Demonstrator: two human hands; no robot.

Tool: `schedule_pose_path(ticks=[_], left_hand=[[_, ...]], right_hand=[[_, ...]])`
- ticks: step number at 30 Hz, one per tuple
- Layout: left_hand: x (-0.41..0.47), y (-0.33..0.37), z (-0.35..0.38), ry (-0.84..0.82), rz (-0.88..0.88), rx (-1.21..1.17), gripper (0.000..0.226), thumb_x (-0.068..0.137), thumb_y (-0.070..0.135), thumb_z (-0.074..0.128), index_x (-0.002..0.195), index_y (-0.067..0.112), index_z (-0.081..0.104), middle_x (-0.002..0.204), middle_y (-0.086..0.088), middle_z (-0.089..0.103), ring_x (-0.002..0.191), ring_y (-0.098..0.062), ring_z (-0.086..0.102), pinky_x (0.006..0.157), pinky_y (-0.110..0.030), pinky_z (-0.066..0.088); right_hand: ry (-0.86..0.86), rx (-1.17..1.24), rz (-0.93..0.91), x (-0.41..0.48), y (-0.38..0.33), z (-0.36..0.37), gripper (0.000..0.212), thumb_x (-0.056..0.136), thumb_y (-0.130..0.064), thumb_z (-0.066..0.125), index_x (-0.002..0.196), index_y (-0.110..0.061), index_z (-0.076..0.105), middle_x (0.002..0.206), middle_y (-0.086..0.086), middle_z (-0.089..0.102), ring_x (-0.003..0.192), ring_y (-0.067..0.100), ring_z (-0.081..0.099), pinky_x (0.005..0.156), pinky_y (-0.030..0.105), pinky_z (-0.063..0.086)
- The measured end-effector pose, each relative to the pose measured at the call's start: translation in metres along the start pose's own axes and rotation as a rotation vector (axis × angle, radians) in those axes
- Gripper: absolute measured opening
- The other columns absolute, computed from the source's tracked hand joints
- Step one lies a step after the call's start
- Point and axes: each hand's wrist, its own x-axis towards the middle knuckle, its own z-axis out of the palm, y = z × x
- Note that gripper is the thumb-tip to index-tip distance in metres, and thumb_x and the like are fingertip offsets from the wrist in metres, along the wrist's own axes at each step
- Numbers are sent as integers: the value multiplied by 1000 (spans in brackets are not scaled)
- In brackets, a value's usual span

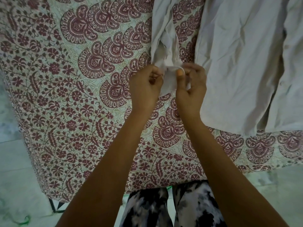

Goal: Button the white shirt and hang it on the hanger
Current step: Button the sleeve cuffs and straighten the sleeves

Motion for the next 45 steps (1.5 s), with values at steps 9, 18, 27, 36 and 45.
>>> schedule_pose_path(ticks=[9,18,27,36,45], left_hand=[[-4,6,-6,-90,-16,-215,8,85,2,59,90,7,62,85,12,61,77,3,60,70,-14,49],[-3,5,-9,-64,26,-196,10,85,6,59,93,6,65,86,9,64,80,-1,62,72,-15,49],[-2,3,-12,39,203,51,10,83,7,59,90,6,66,86,-2,68,71,-7,59,60,-19,47],[1,7,-14,92,240,75,10,83,6,59,90,4,66,86,-7,68,71,-10,61,62,-16,46],[5,7,-17,-5,311,133,10,82,8,59,86,6,67,80,-7,67,67,-17,60,61,-37,49]], right_hand=[[-159,227,261,11,0,-1,21,90,-22,50,86,-7,64,81,9,64,79,16,56,74,32,46],[-167,83,90,6,-7,-2,22,92,-21,50,92,-5,65,78,1,62,68,4,53,62,19,42],[-20,26,27,7,-14,-2,19,91,-18,53,87,-6,67,73,-2,62,62,1,51,57,12,38],[-189,132,69,6,-16,-2,18,90,-16,52,93,-5,67,80,2,64,73,6,58,65,21,47],[-254,358,215,5,-17,-3,17,90,-14,50,92,-7,65,87,14,65,84,23,60,78,38,50]])
